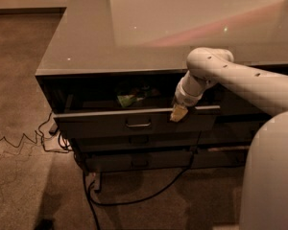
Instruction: Open top drawer
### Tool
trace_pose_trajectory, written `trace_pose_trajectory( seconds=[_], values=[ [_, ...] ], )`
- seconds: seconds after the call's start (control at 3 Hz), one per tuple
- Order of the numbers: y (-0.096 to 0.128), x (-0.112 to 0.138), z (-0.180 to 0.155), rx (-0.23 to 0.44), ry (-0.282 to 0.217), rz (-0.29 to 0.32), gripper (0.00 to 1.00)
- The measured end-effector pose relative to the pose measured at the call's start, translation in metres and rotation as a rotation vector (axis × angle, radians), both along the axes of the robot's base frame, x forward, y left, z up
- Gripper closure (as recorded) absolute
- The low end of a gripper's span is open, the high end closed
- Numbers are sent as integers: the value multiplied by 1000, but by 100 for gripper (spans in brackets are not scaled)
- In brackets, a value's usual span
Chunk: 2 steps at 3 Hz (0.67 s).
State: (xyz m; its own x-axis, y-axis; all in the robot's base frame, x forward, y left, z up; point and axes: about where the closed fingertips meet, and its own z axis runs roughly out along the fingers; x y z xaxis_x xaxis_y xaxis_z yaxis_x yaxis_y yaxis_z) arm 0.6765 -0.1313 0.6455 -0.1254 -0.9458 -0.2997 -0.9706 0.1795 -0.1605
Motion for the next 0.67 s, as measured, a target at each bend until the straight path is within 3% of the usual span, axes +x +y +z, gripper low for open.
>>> trace_pose_trajectory(
  seconds=[0.33,0.67],
  values=[
    [1,-18,1,26,35,-4,100],
    [6,-43,-2,60,107,1,100]
  ],
)
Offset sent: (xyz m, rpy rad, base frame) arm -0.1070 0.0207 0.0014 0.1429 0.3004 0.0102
